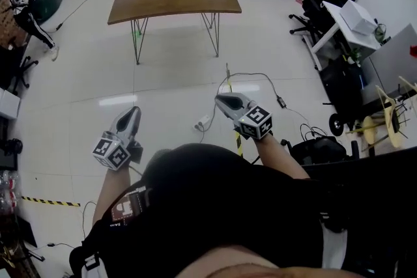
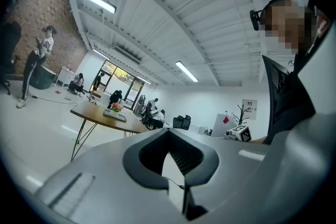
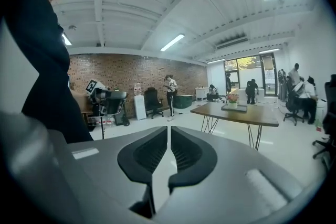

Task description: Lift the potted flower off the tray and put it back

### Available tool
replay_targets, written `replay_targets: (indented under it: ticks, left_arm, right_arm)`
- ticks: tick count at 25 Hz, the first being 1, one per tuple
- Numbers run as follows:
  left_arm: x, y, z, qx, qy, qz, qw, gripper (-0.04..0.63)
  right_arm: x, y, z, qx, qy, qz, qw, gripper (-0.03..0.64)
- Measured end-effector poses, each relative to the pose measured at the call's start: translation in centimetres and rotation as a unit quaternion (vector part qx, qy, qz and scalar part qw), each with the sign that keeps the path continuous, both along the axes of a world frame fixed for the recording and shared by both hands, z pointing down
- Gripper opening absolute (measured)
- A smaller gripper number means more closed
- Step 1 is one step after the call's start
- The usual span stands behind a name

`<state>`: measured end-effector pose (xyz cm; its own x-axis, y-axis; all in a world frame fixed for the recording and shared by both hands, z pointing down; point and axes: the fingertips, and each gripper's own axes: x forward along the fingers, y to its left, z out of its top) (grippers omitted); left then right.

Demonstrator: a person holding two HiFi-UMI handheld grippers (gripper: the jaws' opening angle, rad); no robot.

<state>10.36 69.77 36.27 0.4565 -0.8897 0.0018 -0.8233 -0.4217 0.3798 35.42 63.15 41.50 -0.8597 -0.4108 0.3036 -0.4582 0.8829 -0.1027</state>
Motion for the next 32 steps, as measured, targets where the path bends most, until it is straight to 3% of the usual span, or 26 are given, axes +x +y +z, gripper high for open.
replay_targets:
  ticks: [9, 15, 23, 32]
  left_arm:
    - [-2.0, -11.6, 2.5, -0.006, 0.019, 0.050, 0.9986, -0.006]
    - [-10.0, -21.1, 3.0, -0.003, 0.013, 0.076, 0.9970, -0.006]
    - [-20.5, -32.2, 2.6, -0.011, -0.023, 0.095, 0.9951, -0.006]
    - [-21.3, -46.4, 3.5, -0.013, -0.013, 0.085, 0.9962, -0.006]
  right_arm:
    - [-1.0, -8.8, 1.0, -0.007, -0.003, 0.050, 0.999, 0.035]
    - [-8.3, -19.3, -0.9, 0.008, -0.024, 0.072, 0.997, 0.038]
    - [-18.0, -31.5, -2.5, 0.017, -0.041, 0.081, 0.996, 0.044]
    - [-18.6, -46.1, -0.7, 0.004, -0.051, 0.079, 0.996, 0.046]
